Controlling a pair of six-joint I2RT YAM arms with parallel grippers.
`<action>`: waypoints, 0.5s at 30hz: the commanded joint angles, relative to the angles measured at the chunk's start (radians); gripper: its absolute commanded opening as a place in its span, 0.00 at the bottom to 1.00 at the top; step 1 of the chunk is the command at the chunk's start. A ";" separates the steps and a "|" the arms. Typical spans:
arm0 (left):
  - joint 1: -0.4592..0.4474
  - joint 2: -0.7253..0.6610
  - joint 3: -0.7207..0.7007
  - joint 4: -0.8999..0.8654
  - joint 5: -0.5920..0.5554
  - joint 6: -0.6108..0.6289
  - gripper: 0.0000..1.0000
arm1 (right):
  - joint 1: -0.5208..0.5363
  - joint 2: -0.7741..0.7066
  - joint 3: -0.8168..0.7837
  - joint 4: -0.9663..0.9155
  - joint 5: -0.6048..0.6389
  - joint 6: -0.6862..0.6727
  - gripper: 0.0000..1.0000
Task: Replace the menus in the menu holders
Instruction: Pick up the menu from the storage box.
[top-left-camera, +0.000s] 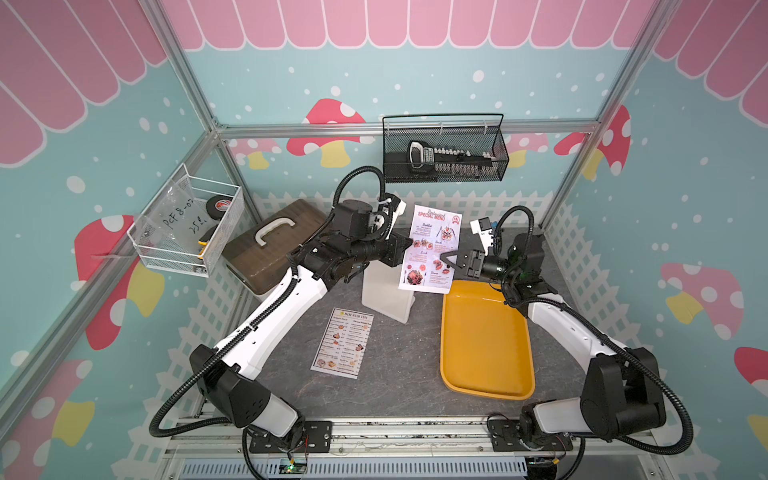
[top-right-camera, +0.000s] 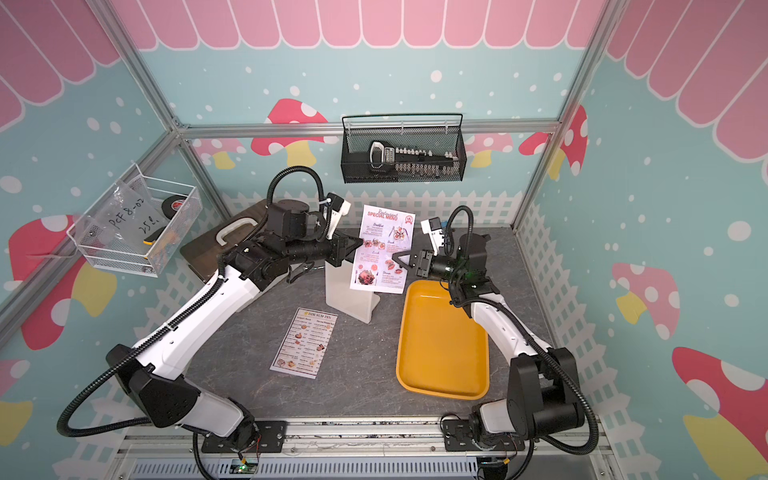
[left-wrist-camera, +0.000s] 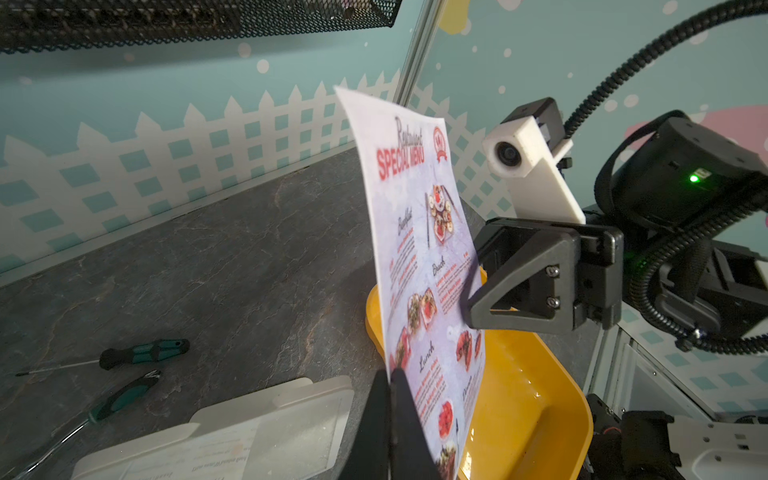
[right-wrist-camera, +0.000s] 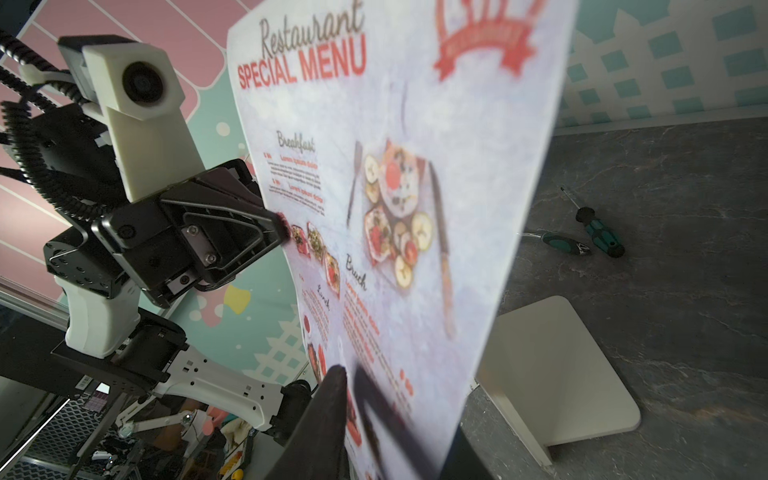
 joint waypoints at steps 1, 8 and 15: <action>0.019 -0.021 -0.001 -0.024 0.062 0.071 0.00 | 0.007 -0.002 0.029 -0.001 0.000 -0.023 0.29; 0.035 -0.021 -0.011 -0.010 0.108 0.093 0.00 | 0.007 -0.003 0.032 -0.004 0.000 -0.020 0.29; 0.038 -0.015 -0.017 0.002 0.134 0.096 0.00 | 0.007 0.002 0.041 -0.004 0.001 -0.018 0.23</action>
